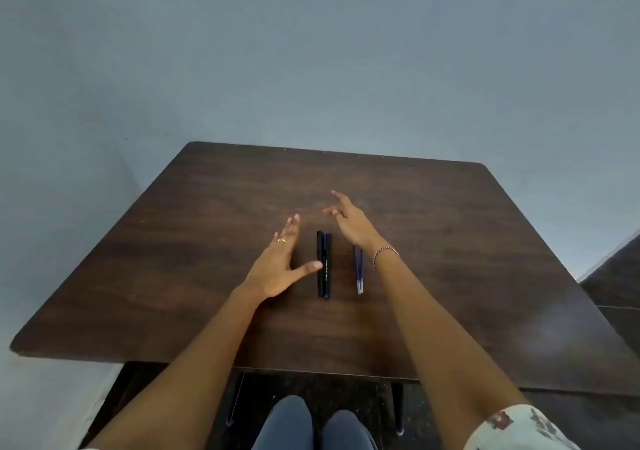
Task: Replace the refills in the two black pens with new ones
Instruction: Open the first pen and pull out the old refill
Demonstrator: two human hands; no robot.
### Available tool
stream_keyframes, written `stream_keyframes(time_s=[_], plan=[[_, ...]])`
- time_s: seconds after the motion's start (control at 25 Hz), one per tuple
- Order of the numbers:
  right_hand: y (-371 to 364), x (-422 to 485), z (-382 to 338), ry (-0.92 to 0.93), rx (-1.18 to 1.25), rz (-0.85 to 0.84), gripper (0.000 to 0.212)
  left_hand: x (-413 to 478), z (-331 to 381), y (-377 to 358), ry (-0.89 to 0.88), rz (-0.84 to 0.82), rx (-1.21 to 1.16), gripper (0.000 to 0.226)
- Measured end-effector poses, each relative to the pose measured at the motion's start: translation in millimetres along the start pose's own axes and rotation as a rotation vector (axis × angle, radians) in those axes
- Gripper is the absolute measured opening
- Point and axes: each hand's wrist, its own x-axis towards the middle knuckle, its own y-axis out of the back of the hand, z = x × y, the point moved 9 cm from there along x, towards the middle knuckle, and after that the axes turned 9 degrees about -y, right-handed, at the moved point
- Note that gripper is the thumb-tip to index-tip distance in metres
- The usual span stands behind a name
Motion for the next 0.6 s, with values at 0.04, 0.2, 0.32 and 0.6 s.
stream_keyframes(time_s=[0.04, 0.2, 0.32, 0.6], plan=[[-2.4, 0.7, 0.8, -0.011, 0.005, -0.01, 0.049, -6.2, 5.7, -1.3, -0.031, -0.013, 0.014, 0.11], [-15.4, 5.6, 10.0, -0.072, -0.074, -0.101, 0.049, -16.2, 8.6, -11.2, -0.078, -0.097, 0.091, 0.124], [-12.5, 8.1, 17.1, -0.083, -0.084, -0.086, 0.05, -13.1, 4.1, -10.6, -0.015, -0.138, 0.069, 0.131], [-14.4, 11.1, 19.4, -0.073, -0.054, -0.082, 0.052, -13.7, 0.8, -12.0, 0.026, -0.162, 0.077, 0.139]])
